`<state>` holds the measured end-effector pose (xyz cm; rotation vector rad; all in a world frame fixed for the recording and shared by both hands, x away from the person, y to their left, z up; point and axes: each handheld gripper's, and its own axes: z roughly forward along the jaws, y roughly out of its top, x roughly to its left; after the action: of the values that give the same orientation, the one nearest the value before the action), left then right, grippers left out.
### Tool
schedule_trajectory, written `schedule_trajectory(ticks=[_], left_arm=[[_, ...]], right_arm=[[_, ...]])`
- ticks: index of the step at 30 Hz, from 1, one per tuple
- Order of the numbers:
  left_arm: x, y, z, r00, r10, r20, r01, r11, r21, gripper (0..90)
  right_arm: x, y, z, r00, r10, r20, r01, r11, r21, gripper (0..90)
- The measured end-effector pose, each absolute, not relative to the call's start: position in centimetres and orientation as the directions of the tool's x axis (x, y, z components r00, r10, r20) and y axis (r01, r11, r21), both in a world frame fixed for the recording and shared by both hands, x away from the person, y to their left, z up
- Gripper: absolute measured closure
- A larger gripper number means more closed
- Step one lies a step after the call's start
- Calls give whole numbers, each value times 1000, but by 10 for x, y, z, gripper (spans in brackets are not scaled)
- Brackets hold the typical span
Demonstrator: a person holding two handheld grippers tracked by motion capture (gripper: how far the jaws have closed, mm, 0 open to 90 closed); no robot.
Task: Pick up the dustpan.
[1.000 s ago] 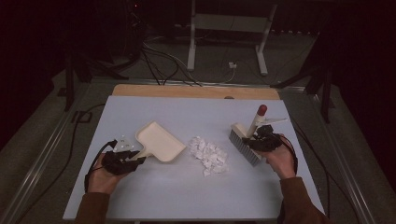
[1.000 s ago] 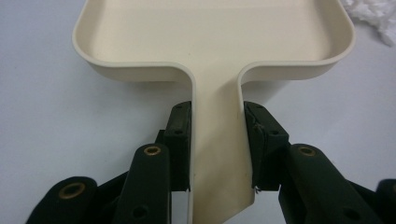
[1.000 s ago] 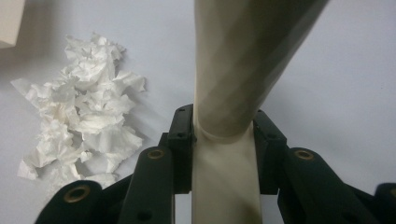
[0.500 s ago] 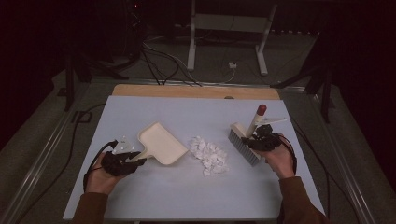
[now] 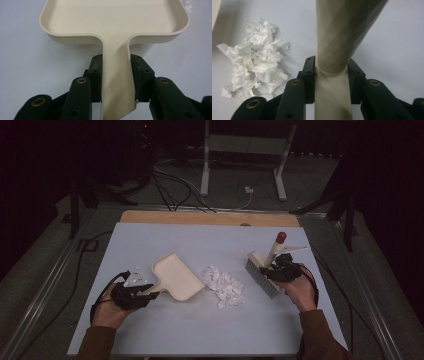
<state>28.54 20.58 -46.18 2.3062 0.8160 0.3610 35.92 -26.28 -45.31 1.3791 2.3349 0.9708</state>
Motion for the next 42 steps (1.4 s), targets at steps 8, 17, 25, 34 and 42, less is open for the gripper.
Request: schedule_trajectory(ticks=[8, 17, 25, 34, 42], left_arm=[[285, 200, -463, 792, 609, 43, 443, -621, 646, 663], [284, 193, -463, 819, 572, 41, 426, -654, 625, 663], [285, 189, -464, 839, 543, 26, 416, -673, 611, 663], [283, 182, -468, 867, 499, 3, 401, -701, 590, 662], [282, 177, -470, 879, 477, -7, 394, -717, 575, 662]], right_arm=[[359, -261, -453, -515, 850, 112, 677, 324, 661, 664], [359, -262, -453, -512, 852, 111, 678, 321, 661, 664], [358, -261, -453, -511, 852, 109, 678, 322, 660, 664], [359, -261, -453, -511, 852, 109, 678, 323, 660, 664], [358, -261, -453, -512, 852, 107, 677, 324, 660, 664]])
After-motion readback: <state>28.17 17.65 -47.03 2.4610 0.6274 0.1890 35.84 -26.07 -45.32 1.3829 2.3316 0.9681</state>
